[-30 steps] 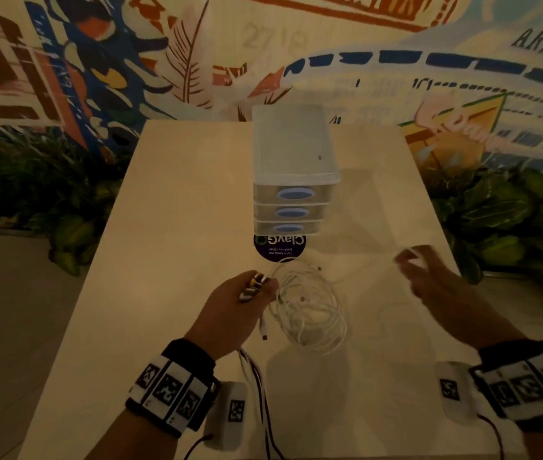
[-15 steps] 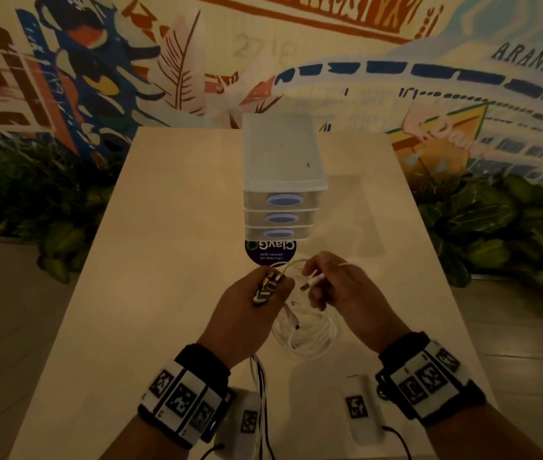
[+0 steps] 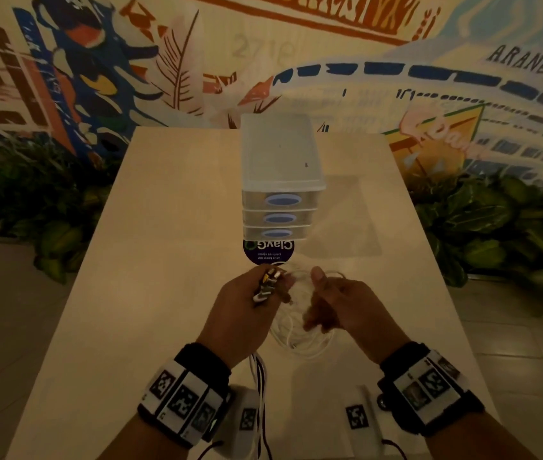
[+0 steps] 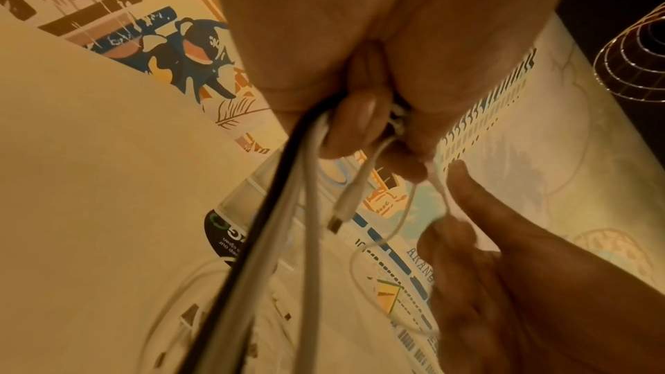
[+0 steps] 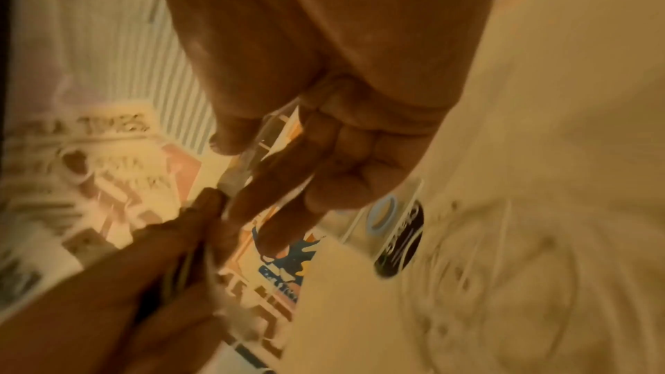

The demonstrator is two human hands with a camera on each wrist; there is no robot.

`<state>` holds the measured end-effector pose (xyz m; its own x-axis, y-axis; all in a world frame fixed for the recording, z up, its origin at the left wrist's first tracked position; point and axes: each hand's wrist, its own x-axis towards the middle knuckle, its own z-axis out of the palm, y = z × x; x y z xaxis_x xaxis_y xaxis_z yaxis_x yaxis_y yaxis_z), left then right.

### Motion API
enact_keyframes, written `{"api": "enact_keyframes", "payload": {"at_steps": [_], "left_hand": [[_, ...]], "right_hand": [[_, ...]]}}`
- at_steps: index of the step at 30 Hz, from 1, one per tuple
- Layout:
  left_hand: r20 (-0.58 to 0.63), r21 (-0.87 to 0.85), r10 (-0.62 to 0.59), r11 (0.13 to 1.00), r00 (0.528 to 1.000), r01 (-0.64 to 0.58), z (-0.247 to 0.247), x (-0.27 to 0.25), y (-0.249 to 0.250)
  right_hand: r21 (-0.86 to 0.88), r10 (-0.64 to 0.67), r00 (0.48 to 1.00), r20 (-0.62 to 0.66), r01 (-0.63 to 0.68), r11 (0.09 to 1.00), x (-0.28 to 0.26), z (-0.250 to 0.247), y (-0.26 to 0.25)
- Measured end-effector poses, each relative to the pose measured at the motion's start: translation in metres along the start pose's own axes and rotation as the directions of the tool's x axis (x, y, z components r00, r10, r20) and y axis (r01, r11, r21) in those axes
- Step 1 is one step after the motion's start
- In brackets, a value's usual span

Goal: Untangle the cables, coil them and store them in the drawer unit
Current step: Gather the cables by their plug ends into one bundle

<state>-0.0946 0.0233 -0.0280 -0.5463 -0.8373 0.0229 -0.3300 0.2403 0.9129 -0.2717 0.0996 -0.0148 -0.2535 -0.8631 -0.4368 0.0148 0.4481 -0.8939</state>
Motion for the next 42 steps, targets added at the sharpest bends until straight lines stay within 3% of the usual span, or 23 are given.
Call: {"api": "enact_keyframes", "payload": {"at_steps": [3,5,7,9,11,16,20,23,25,26,28,31,34,39,42], "left_hand": [[-0.021,0.018,-0.063,0.998,0.998,0.064,-0.004,0.001,0.0],[-0.012,0.071,-0.048,0.996,0.999,0.049,-0.007,0.0,0.0],[0.023,0.079,-0.032,0.996,0.999,0.03,-0.008,-0.001,0.001],[0.063,0.046,-0.02,0.999,0.998,0.017,-0.008,-0.002,0.005],[0.094,0.013,0.004,1.0,0.996,-0.006,-0.006,-0.002,0.01],[0.119,-0.009,0.004,1.0,0.993,-0.003,-0.006,0.0,0.011],[0.087,-0.079,-0.099,0.991,0.991,0.106,-0.013,-0.001,0.008],[0.11,-0.051,-0.112,0.992,0.988,0.118,-0.02,-0.001,0.004],[0.204,0.009,-0.075,0.997,0.976,0.075,-0.021,-0.002,0.003],[0.247,0.023,-0.054,0.999,0.967,0.05,-0.019,-0.003,0.003],[0.278,0.041,0.008,0.999,0.96,-0.02,-0.014,-0.005,0.005],[0.218,0.029,0.068,0.997,0.974,-0.076,-0.009,-0.004,0.008],[0.17,0.012,-0.009,1.0,0.985,0.007,-0.013,-0.001,0.006],[0.069,-0.134,-0.174,0.974,0.982,0.182,-0.018,0.002,-0.002],[0.099,-0.332,-0.214,0.914,0.972,0.234,-0.009,0.002,0.003]], "right_hand": [[-0.414,-0.076,0.997,0.009,0.072,0.907,-0.011,-0.017,-0.004],[-0.502,-0.237,0.97,-0.051,0.18,0.846,-0.021,-0.029,-0.008],[-0.509,-0.451,0.886,-0.108,0.34,0.79,-0.029,-0.037,-0.011],[-0.598,-0.566,0.824,-0.018,0.445,0.667,-0.028,-0.034,-0.014],[-0.648,-0.553,0.824,0.125,0.49,0.583,-0.02,-0.026,-0.011],[-0.522,-0.481,0.862,0.162,0.489,0.699,-0.011,-0.013,-0.005],[-0.553,-0.476,0.868,0.143,0.469,0.689,-0.013,-0.019,0.005],[-0.555,-0.562,0.819,0.115,0.522,0.647,-0.017,-0.025,0.001],[-0.495,-0.642,0.762,0.087,0.592,0.636,-0.02,-0.027,-0.003],[-0.451,-0.646,0.76,0.07,0.602,0.659,-0.02,-0.026,-0.004],[-0.325,-0.574,0.818,0.03,0.551,0.769,-0.018,-0.019,-0.005],[-0.111,-0.381,0.923,0.05,0.384,0.917,-0.016,-0.003,-0.008],[-0.127,-0.321,0.942,0.099,0.332,0.935,-0.013,0.005,0.001],[-0.306,-0.406,0.914,0.011,0.389,0.869,-0.009,0.014,0.01],[-0.379,-0.437,0.899,-0.003,0.404,0.833,-0.007,0.029,0.01]]}}
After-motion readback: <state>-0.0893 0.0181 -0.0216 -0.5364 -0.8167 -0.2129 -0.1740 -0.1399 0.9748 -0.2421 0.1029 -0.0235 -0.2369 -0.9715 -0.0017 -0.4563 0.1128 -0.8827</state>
